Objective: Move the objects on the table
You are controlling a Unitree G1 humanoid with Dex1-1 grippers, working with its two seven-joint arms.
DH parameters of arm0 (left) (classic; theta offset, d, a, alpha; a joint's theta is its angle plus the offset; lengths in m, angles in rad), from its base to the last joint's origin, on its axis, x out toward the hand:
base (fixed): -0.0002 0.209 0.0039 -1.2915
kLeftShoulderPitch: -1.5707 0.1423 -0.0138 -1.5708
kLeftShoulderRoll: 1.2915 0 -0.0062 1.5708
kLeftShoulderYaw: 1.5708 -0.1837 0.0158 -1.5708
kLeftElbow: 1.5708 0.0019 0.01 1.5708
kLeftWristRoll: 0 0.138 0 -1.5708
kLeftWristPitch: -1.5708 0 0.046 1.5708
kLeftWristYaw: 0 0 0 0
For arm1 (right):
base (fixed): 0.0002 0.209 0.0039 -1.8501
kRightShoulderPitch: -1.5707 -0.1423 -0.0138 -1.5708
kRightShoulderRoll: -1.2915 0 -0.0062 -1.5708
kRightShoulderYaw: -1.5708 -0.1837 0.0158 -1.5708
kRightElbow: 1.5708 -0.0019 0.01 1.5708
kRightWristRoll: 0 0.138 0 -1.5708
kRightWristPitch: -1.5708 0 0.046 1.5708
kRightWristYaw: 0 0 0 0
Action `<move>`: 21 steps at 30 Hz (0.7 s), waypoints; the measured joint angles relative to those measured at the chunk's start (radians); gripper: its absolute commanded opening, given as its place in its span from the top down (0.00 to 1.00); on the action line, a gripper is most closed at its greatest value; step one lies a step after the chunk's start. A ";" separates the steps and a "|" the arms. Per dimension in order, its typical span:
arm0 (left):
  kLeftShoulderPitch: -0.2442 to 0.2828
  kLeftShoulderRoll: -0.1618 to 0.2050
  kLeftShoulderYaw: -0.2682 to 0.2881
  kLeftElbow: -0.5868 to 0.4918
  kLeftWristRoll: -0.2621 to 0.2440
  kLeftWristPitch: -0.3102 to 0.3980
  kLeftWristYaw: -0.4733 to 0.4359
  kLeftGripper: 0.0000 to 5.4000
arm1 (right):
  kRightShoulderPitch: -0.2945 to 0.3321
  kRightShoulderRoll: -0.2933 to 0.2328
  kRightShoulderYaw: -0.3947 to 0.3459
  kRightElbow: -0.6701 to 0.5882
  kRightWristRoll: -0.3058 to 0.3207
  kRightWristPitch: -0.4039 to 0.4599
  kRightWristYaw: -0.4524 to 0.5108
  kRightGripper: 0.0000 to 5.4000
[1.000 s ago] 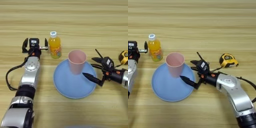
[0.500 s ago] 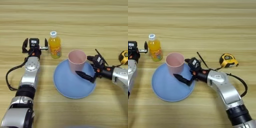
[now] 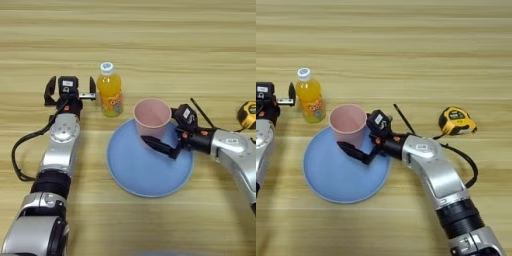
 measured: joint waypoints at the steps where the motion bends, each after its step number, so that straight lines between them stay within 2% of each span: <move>1: 0.000 0.000 0.000 0.000 0.000 0.000 0.000 0.00 | 0.000 0.004 0.004 0.005 -0.001 0.000 0.000 0.01; 11: 0.000 0.000 0.000 0.000 0.000 0.000 0.000 0.00 | -0.003 0.054 0.012 0.065 -0.002 -0.015 -0.015 0.01; 18: 0.000 0.000 0.000 -0.002 0.000 0.000 0.000 0.00 | -0.024 0.078 -0.020 0.099 -0.001 -0.045 -0.044 0.20; 21: 0.000 0.000 0.000 -0.006 0.000 0.000 0.000 0.00 | -0.028 0.081 -0.029 0.110 -0.001 -0.054 -0.049 0.20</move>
